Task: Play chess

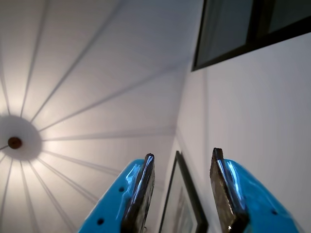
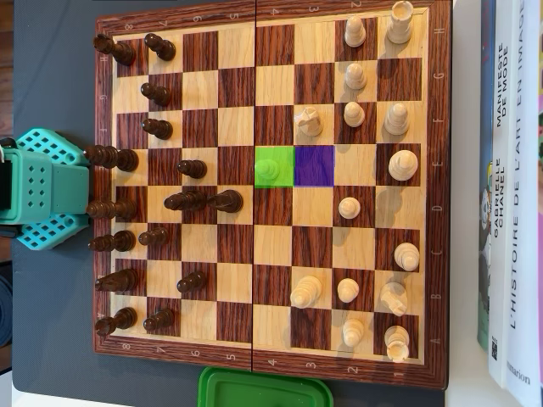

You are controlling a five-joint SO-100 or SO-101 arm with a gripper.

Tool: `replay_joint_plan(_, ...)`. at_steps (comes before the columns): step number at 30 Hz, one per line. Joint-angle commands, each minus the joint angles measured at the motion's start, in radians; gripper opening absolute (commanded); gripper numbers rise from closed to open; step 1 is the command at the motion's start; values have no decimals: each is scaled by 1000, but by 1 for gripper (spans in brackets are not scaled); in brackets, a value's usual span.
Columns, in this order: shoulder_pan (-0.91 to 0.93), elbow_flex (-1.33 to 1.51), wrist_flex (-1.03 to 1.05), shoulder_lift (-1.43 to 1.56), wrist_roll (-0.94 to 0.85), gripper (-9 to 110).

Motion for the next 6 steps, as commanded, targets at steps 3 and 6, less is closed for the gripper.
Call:
replay_joint_plan(3, 2, 18, 0, 0, 6, 17)
replay_joint_plan(6, 2, 18, 0, 0, 6, 17)
